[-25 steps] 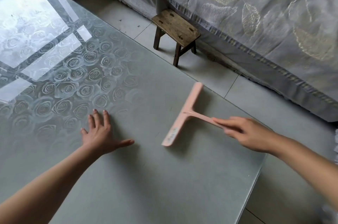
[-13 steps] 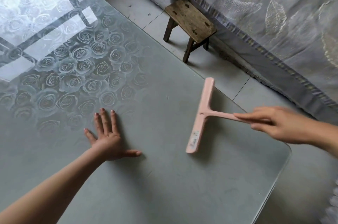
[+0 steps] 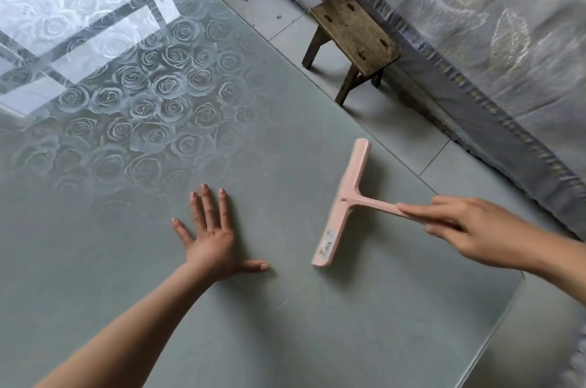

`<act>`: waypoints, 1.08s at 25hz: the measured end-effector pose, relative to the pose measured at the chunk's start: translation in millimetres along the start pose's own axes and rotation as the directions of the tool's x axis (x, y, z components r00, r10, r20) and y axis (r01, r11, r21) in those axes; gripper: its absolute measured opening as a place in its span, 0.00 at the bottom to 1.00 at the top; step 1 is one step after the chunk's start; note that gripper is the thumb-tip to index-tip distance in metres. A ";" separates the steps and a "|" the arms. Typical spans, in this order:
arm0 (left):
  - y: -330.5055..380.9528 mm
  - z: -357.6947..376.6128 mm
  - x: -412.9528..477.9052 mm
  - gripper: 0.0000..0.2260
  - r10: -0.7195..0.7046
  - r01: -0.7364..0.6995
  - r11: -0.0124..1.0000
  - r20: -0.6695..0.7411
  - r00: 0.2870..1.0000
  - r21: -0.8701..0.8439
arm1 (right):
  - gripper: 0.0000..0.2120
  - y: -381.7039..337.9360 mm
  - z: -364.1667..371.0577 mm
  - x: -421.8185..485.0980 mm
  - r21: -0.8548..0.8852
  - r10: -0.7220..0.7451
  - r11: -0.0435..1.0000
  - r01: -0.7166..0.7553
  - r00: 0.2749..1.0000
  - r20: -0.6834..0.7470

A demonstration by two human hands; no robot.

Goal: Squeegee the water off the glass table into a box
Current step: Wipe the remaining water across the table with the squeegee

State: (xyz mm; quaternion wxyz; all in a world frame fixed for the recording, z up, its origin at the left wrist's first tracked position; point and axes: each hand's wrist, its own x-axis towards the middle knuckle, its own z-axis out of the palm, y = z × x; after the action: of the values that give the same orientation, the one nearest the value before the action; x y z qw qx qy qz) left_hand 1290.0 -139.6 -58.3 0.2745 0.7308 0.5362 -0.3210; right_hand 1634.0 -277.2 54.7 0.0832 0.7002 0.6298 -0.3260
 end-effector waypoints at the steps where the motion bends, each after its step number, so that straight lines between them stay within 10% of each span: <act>1: -1.1 0.4 -1.7 0.70 0.023 -0.023 1.000 -0.013 1.000 -0.007 | 0.24 -11.7 4.7 3.1 0.014 0.001 1.000 -0.002 1.000 0.005; 9: -62.2 4.7 -41.9 0.59 0.159 -0.167 0.986 -0.325 0.932 0.003 | 0.22 -160.2 37.1 103.2 0.091 -0.104 0.988 0.124 0.975 -0.198; 15: -62.8 9.9 -73.6 0.35 0.220 -0.198 0.974 -0.240 0.946 0.114 | 0.22 -84.9 69.7 -61.5 0.240 0.098 0.969 -0.061 0.984 -0.147; 27: 49.1 82.8 -104.7 0.39 0.316 -0.260 0.916 -0.149 0.937 0.307 | 0.26 31.9 149.6 -286.3 0.603 0.581 0.664 -0.441 0.813 -0.045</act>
State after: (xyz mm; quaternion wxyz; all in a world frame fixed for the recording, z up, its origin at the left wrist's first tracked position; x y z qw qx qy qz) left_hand 1299.8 -278.3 -28.8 0.1577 0.8615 0.3952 -0.2771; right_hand 1612.9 -599.1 90.3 -0.1144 0.8742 0.2849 -0.3761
